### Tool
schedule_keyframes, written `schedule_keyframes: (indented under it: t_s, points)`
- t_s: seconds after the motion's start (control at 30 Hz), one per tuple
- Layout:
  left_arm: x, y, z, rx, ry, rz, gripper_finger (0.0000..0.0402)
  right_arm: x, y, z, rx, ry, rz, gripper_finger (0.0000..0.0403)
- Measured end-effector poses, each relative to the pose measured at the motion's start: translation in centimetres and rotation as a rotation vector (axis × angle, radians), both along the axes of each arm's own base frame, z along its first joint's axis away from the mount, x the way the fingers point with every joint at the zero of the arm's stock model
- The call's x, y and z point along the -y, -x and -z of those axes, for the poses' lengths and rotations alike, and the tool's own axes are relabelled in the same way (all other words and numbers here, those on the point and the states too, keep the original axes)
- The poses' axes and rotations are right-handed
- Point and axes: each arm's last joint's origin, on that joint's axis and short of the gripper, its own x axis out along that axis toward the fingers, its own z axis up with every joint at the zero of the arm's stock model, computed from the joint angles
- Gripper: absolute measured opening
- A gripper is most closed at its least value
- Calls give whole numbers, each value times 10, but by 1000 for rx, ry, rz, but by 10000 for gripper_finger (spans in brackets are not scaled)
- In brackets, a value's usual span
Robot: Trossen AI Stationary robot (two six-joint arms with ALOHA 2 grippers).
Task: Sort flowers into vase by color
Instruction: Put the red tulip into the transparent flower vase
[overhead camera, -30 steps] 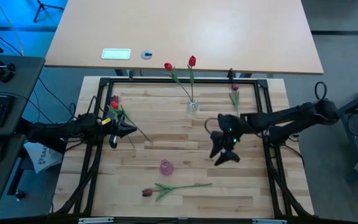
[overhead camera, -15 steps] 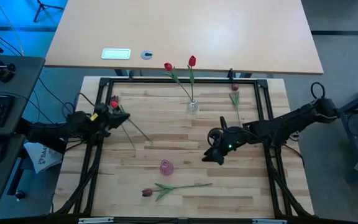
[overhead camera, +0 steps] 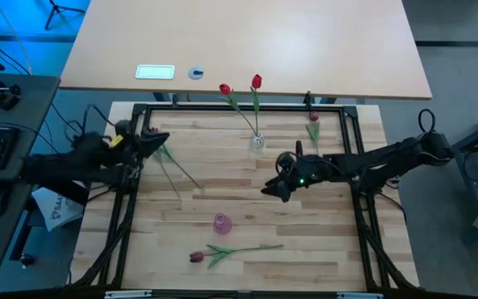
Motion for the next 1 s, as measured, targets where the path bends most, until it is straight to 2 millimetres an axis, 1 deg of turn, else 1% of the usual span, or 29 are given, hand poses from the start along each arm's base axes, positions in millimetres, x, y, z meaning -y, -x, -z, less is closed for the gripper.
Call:
schedule_keyframes:
  t_s: [0.07,0.13,0.2,0.27,0.33,0.4,0.47,0.53,0.67,0.8,0.9,1.0]
  points:
    - [0,-13,-24,-137,-89,-19,142,7,-1,0,2,13,-6,252]
    - [-2,-24,-41,-323,-176,-54,160,13,-1,0,3,18,-17,252]
    - [-5,-32,-49,-528,-187,-151,174,17,-1,0,5,16,-39,252]
    - [-9,-38,-45,-701,-104,-281,183,21,-1,0,8,17,-71,252]
    - [-12,-41,-32,-827,-1,-407,187,23,-1,0,10,24,-110,252]
    - [-12,-43,-13,-964,77,-468,188,25,-1,1,5,28,-144,252]
    - [-13,-47,3,-1012,206,-526,188,26,0,2,-7,29,-168,252]
    - [-13,-50,19,-1014,341,-589,188,26,1,4,-20,38,-191,252]
    - [-14,-55,59,-933,586,-737,188,26,4,8,-59,80,-230,252]
    - [-16,-52,96,-915,774,-864,188,26,6,12,-95,102,-249,252]
    - [-19,-49,115,-887,884,-936,187,26,7,13,-106,115,-259,252]
    - [-25,-53,130,-846,938,-943,187,26,7,13,-106,130,-269,252]
